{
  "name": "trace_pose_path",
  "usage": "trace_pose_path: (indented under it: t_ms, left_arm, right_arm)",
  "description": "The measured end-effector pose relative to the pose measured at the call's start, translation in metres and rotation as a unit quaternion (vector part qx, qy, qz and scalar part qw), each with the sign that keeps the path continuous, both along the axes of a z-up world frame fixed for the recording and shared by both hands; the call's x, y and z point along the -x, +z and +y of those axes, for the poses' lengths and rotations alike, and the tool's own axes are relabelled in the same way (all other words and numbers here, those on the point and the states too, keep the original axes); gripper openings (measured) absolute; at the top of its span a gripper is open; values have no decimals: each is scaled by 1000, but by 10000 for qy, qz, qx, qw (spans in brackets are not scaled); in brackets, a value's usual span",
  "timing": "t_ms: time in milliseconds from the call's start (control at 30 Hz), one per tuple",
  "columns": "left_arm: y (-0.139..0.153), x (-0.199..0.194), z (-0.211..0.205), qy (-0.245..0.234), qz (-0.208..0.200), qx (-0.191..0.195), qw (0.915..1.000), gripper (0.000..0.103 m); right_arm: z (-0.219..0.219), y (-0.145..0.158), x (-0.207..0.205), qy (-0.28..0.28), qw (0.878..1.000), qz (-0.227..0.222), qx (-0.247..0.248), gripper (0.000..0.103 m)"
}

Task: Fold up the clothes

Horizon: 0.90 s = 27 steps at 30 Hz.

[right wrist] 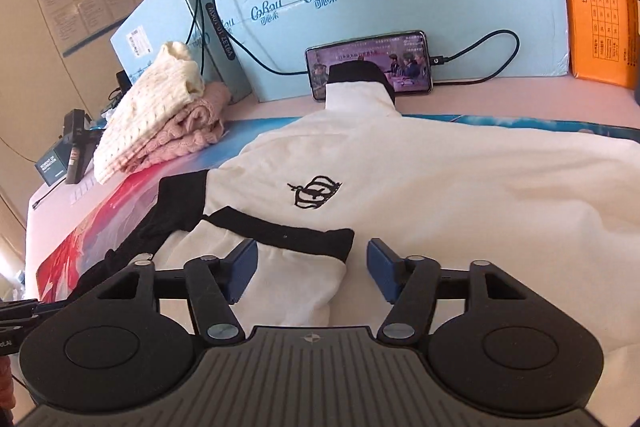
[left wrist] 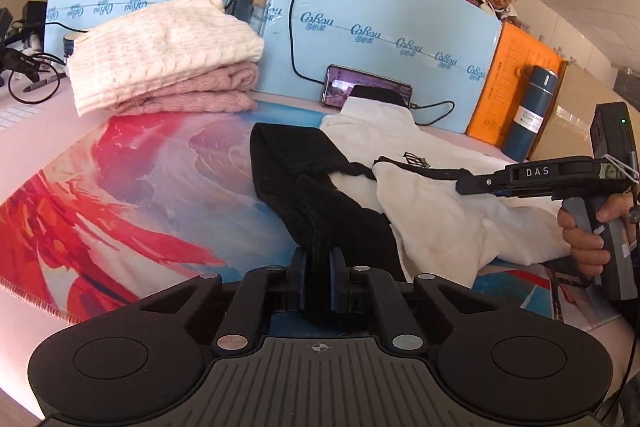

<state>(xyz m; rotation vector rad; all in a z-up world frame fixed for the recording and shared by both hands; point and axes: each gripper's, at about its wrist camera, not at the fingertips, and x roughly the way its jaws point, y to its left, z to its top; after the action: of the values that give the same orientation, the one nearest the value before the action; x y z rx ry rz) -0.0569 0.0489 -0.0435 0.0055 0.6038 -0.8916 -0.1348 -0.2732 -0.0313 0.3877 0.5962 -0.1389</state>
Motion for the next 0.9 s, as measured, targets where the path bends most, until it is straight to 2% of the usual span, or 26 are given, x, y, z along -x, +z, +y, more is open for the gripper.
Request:
trace_pose_path:
  t_ms: [33, 67, 133, 200, 300, 333, 400, 433, 467, 500, 567, 633, 700, 800, 900]
  left_arm:
    - [1, -5, 3, 74, -5, 12, 10000, 8]
    - [1, -10, 7, 151, -24, 18, 9999, 8]
    - [4, -21, 15, 337, -129, -18, 9993, 8]
    - [7, -34, 18, 506, -301, -191, 9981, 8]
    - [9, -58, 20, 741, -478, -441, 9951, 9]
    - [10, -65, 21, 765, -464, -532, 9946, 15]
    - [14, -74, 21, 827, -524, -674, 9929, 19]
    - [21, -74, 22, 880, -701, -680, 9913, 23]
    - [28, -73, 20, 873, -862, -605, 9906, 31]
    - [36, -72, 17, 797, -1005, -435, 9908, 38]
    - [51, -70, 11, 642, -1289, -96, 9895, 70]
    - [62, -69, -6, 139, -1344, 210, 9906, 73]
    - [65, -71, -35, -481, -1167, 278, 9916, 74]
    - [60, -74, -86, -1057, -953, 50, 9898, 73]
    - [44, -86, -126, -1355, -664, -341, 9880, 73]
  right_arm:
    - [6, 1, 2, -5, 9999, -32, 131, 31]
    - [12, 1, 4, -12, 9996, -75, 269, 24]
    - [17, 6, 9, 10, 9996, -187, 187, 16]
    - [21, 10, 12, 117, 9994, -317, -33, 15]
    - [34, 12, 11, 269, 9992, -293, -45, 15]
    - [36, 13, 12, 310, 9991, -300, -29, 15]
    - [40, 16, 17, 359, 9988, -342, 42, 21]
    - [38, 18, 22, 349, 9987, -366, 115, 35]
    - [35, 20, 27, 309, 9985, -402, 198, 47]
    - [32, 21, 33, 266, 9983, -441, 282, 50]
    - [24, 25, 43, 134, 9977, -474, 472, 58]
    - [14, 27, 51, -23, 9971, -482, 581, 61]
    - [7, 27, 58, -79, 9961, -479, 733, 64]
    - [-2, 26, 73, -242, 9934, -454, 1029, 68]
    - [-23, 26, 92, -612, 9918, -441, 1036, 70]
